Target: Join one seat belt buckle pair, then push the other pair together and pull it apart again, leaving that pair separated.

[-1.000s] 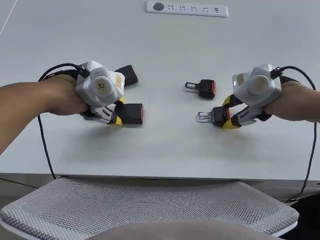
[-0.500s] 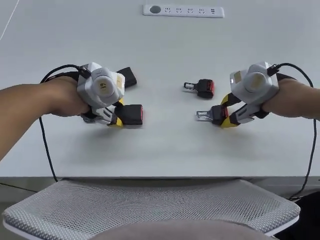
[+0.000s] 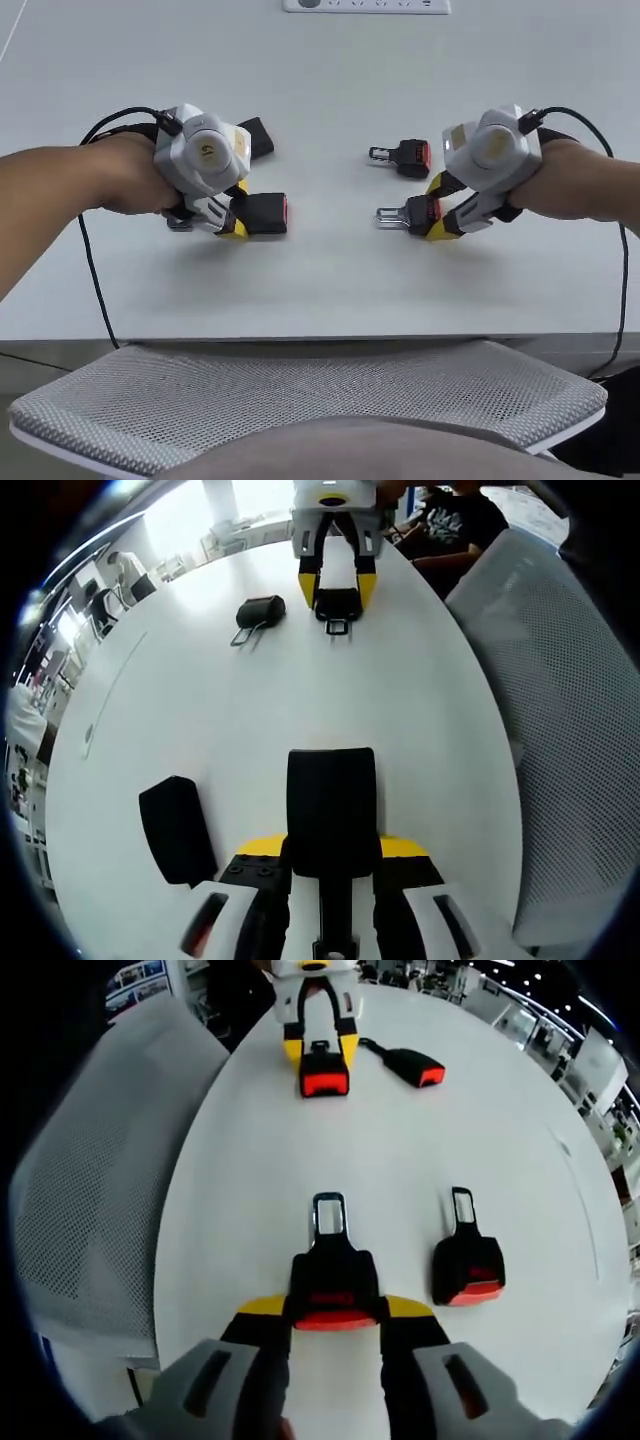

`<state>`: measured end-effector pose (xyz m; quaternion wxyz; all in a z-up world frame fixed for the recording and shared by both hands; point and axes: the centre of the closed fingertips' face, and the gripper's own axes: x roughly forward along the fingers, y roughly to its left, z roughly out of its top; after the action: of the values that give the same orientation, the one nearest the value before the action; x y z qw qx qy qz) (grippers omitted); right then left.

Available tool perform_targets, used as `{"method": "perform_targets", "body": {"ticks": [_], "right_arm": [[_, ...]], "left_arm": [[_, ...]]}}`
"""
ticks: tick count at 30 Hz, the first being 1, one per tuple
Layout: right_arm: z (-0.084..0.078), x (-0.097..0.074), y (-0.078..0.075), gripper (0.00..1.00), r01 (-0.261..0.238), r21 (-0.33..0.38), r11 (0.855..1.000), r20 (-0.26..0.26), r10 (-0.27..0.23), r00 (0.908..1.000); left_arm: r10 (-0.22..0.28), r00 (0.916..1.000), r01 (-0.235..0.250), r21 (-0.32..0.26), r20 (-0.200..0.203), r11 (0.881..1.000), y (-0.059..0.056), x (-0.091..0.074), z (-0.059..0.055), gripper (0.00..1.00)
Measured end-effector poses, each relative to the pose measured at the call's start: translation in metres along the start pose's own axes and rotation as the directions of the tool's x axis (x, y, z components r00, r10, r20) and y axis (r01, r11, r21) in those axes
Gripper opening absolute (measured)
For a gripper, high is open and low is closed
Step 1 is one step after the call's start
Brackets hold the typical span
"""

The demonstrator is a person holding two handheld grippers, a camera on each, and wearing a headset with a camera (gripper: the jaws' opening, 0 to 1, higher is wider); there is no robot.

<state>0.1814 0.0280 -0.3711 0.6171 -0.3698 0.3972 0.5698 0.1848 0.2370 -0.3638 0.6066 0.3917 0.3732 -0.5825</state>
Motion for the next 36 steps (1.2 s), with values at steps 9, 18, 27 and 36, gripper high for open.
{"method": "perform_targets", "body": {"ticks": [9,18,27,36], "right_arm": [[0.032,0.013,-0.002,0.35,0.015,0.017,1.000,0.077,-0.016,0.9969],[0.059,0.025,-0.006,0.35,0.007,0.008,1.000,0.129,-0.008,0.9916],[0.085,0.039,-0.004,0.34,-0.008,-0.024,1.000,0.144,0.012,0.9895],[0.100,0.048,-0.002,0.35,0.001,-0.033,0.999,0.132,0.003,0.9913]], "left_arm": [[-0.001,0.9999,0.001,-0.003,-0.013,1.000,0.005,0.004,-0.002,0.32],[-0.005,0.9999,0.005,-0.010,-0.015,1.000,0.006,0.005,-0.004,0.32],[-0.007,0.9998,0.007,-0.014,-0.017,1.000,0.011,0.010,-0.008,0.32],[-0.010,0.9997,0.010,-0.009,-0.021,1.000,0.011,0.012,-0.009,0.32]]}}
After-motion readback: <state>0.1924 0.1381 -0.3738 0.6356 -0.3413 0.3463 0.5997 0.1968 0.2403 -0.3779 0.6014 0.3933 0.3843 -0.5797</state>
